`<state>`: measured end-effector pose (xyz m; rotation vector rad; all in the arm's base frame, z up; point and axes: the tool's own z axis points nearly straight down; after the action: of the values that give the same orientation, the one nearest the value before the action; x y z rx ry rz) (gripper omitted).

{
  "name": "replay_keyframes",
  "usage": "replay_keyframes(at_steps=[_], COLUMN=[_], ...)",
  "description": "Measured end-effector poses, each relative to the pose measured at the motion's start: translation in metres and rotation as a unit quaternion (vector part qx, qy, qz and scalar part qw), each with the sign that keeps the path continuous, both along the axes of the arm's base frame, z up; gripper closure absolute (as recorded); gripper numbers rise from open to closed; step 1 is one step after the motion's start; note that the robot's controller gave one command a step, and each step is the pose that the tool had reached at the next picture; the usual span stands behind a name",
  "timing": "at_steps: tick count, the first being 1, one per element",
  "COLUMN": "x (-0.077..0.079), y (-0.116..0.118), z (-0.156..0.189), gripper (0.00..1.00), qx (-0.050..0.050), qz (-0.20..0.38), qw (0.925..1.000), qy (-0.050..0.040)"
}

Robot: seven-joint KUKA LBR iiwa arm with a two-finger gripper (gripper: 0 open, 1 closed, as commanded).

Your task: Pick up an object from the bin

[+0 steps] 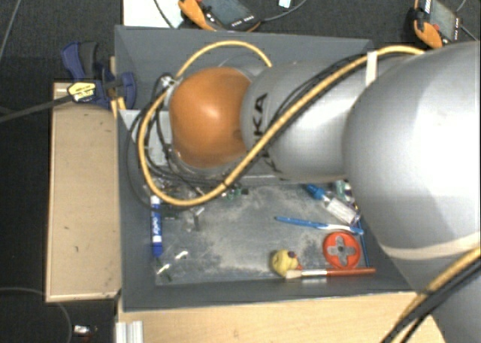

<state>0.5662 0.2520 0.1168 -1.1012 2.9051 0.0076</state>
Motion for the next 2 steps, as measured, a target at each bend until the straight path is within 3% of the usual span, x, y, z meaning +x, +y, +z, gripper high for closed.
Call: replay_keyframes(at_steps=[1, 2], x=[0.0229, 0.0173], y=[-0.0203, -0.0113], z=[-0.0415, -0.0457], gripper=[0.00, 0.00], qx=[0.000, -0.001], qz=[-0.067, 0.049], qw=[0.9978, 0.9988], qy=[0.0028, -0.0009])
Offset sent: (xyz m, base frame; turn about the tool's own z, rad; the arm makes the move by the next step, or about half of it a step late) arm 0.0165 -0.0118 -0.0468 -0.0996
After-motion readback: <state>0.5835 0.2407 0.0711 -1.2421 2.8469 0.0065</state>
